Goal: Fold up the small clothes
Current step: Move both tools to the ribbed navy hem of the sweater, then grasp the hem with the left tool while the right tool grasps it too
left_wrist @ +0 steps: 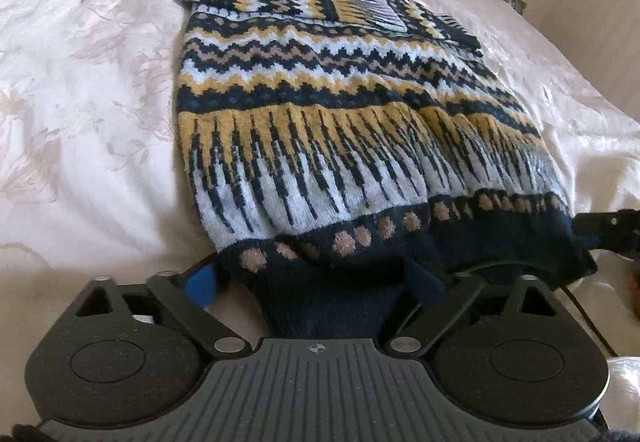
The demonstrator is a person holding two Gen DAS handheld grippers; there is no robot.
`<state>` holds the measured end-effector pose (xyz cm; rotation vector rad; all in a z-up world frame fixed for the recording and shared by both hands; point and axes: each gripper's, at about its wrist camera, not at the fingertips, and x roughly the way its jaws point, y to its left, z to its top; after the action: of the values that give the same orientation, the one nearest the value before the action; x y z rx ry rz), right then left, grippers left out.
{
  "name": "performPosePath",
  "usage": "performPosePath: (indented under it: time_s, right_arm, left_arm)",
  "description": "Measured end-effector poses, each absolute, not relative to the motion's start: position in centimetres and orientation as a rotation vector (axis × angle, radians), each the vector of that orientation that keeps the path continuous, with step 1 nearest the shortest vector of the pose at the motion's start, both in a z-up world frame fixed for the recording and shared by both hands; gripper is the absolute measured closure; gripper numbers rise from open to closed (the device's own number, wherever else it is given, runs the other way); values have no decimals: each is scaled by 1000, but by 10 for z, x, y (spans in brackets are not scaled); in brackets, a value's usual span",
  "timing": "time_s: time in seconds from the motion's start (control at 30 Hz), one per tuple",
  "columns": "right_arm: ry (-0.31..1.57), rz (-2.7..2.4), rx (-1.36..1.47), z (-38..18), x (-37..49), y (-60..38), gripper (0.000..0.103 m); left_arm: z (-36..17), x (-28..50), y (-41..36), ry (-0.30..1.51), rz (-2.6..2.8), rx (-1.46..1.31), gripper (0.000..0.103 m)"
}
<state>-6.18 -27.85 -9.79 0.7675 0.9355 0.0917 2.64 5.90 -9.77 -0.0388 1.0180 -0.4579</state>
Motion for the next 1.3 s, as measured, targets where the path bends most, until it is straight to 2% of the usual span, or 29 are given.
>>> performPosePath:
  time_s: [0.07,0.2,0.33,0.4,0.5,0.57,0.6,0.63,0.7,0.77,0.87,1.0,1.3]
  right_arm:
    - [944,116,769,-98,-62,-274,0]
    - [962,151,754,-95,-63,-265,0]
    - [955,153,766,-95,-65,-264,1]
    - [949,141,779,-95,-66,-266,5]
    - [938,121,809,-98,-68,-270,17]
    - [936,106,823,-99,-70,-275,29]
    - [937,97,825,-100,-70,-276,34]
    - [941,85,822,-101,-70,-277,43]
    - [945,64,825,-103,-71,-279,57]
    - [934,71,862,-106,-73,-281,79]
    - [908,75,867,-104,-75,-281,85]
    - [829,95,860,-93,-79,-280,89]
    - [634,157,855,-69,-74,-285,89]
  left_arm:
    - [-96,24,61,1029,-472,-57,21]
    - [-94,17,64,1045,-485,-91,26]
    - [-94,18,67,1046,-467,-112,40]
    - [-94,19,70,1048,-458,-133,44]
    - [-94,19,74,1046,-447,-157,54]
    - [-94,19,77,1042,-443,-176,71]
    - [-94,19,78,1042,-444,-188,75]
    - [-94,19,80,1041,-441,-199,82]
    - [-94,19,83,1037,-439,-221,89]
    - [-93,18,85,1027,-436,-239,93]
    - [-85,14,90,982,-438,-268,96]
    - [-72,11,96,910,-438,-314,96]
    - [-40,20,110,742,-451,-427,97]
